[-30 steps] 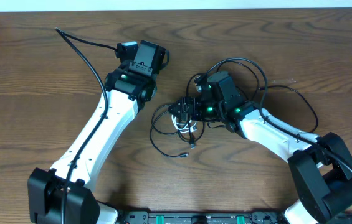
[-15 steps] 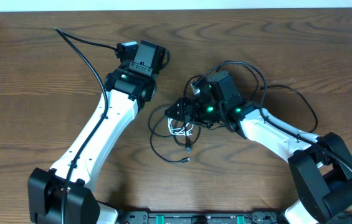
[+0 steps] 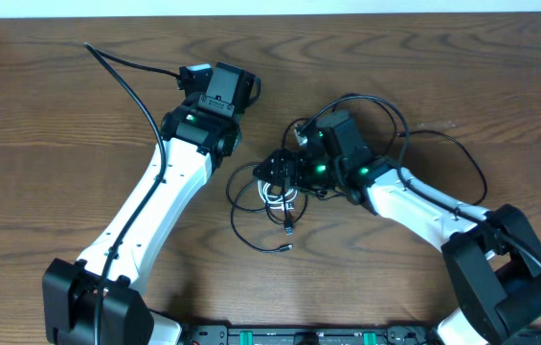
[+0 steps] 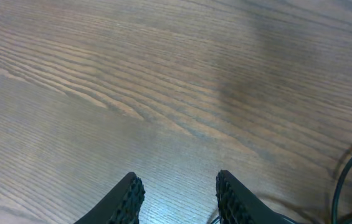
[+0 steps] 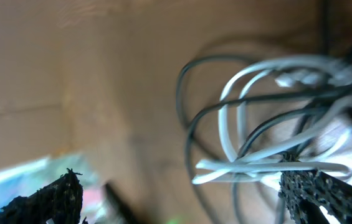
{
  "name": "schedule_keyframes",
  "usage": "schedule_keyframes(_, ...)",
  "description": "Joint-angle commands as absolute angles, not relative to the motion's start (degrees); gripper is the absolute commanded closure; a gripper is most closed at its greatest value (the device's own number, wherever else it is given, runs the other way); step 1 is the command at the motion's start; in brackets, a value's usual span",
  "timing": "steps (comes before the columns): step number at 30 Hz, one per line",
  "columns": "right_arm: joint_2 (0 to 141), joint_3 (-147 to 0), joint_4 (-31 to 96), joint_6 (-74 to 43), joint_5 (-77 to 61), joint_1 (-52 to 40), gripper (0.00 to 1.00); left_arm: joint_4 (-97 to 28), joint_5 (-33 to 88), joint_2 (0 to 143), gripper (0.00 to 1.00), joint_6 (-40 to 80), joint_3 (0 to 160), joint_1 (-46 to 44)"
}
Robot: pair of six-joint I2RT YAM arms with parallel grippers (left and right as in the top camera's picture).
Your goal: Untangle cables
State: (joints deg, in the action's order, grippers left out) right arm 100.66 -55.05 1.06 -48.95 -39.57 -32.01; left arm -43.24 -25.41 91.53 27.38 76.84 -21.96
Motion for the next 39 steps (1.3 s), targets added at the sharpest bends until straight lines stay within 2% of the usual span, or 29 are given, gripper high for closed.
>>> schedule_keyframes(1, 101.1, -55.4, 1.0, -48.0, -18.2, -36.1, 0.01, -43.2, -24.6, 92.1, 0.61, 28.6, 76.8, -21.8)
schedule_keyframes(9, 101.3, -55.4, -2.5, -49.3, -10.3, -39.8, 0.01, -42.9, -24.4, 92.1, 0.61, 28.6, 76.8, -21.8)
schedule_keyframes(18, 101.3, -55.4, -3.9, -49.3, -9.3, -39.8, 0.09, -42.8, -24.4, 92.1, 0.6, 28.6, 76.8, -21.8)
schedule_keyframes(22, 101.3, -55.4, -4.0, -49.3, -6.8, -39.8, 0.15, -42.8, -24.4, 92.1, 0.6, 28.6, 76.8, -21.8)
schedule_keyframes(30, 101.3, -55.4, 0.8, -49.3, -4.1, -39.0, 0.19, -42.8, -24.4, 92.1, 0.6, 28.6, 76.8, -21.8)
schedule_keyframes(34, 101.3, -55.4, 3.9, -49.2, -1.5, -39.0, 0.13, -42.8, -24.4, 92.1, 0.6, 28.6, 76.8, -21.8)
schedule_keyframes(36, 101.3, -55.4, 4.3, -49.2, -0.3, -39.0, 0.03, -42.8, -24.4, 92.1, 0.6, 28.6, 76.8, -21.8)
schedule_keyframes(39, 101.3, -55.4, 3.4, -49.3, 0.1, -39.0, 0.01, -42.8, -24.4, 92.1, 0.6, 28.6, 76.8, -21.8)
